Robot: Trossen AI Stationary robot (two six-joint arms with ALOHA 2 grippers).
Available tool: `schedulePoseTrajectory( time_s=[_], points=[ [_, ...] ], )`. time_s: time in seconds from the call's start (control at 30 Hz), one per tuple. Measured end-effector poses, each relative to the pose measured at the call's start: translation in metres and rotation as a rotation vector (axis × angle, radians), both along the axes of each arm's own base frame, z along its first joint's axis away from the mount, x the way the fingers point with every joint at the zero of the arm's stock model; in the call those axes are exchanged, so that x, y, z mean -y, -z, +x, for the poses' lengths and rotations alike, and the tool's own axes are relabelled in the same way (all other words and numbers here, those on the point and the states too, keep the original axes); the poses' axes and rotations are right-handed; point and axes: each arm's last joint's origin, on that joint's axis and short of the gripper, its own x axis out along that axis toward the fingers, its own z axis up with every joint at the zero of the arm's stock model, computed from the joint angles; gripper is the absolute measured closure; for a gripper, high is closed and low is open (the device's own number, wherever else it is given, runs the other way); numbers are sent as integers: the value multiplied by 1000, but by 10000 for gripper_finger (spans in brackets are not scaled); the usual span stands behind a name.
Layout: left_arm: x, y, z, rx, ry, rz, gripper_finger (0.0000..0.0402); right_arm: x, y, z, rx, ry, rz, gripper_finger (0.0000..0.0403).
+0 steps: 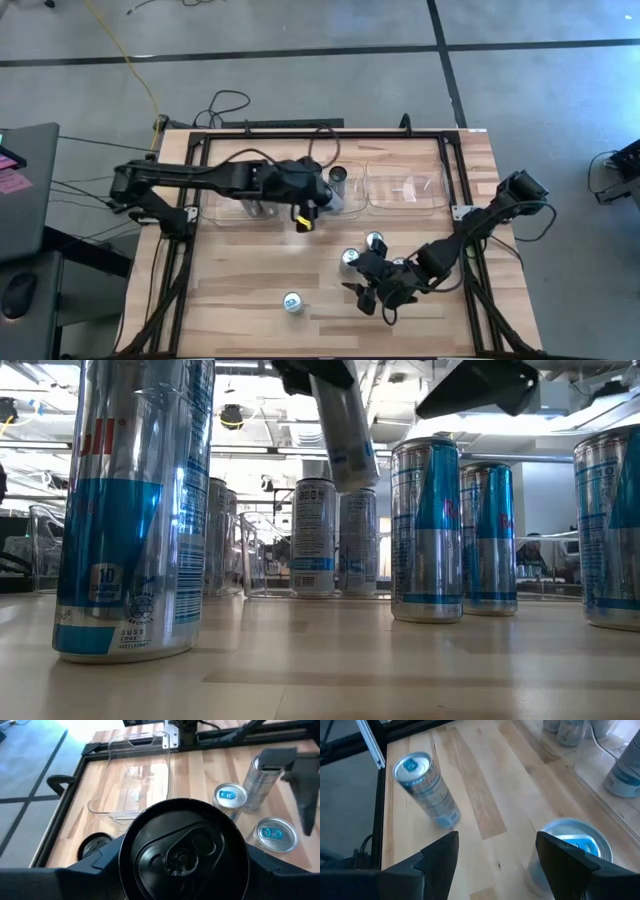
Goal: Sort soda cans
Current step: Put the blue soda can into the center transparent bin
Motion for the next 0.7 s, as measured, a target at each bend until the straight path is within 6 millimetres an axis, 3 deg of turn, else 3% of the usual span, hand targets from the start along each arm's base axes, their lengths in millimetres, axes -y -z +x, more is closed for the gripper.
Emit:
schedulePoseTrajectory(
  time_s=[0.37,0.57,0.7],
  points=[
    [-15,37,41,-96,-39,-10,155,-8,1,-7,-11,-18,-23,117],
    [-29,53,44,-169,-88,-22,155,-10,3,-12,-22,0,-56,117],
    [-35,48,41,-155,-105,-41,155,-10,4,-15,-20,38,-94,117]
  ],
)
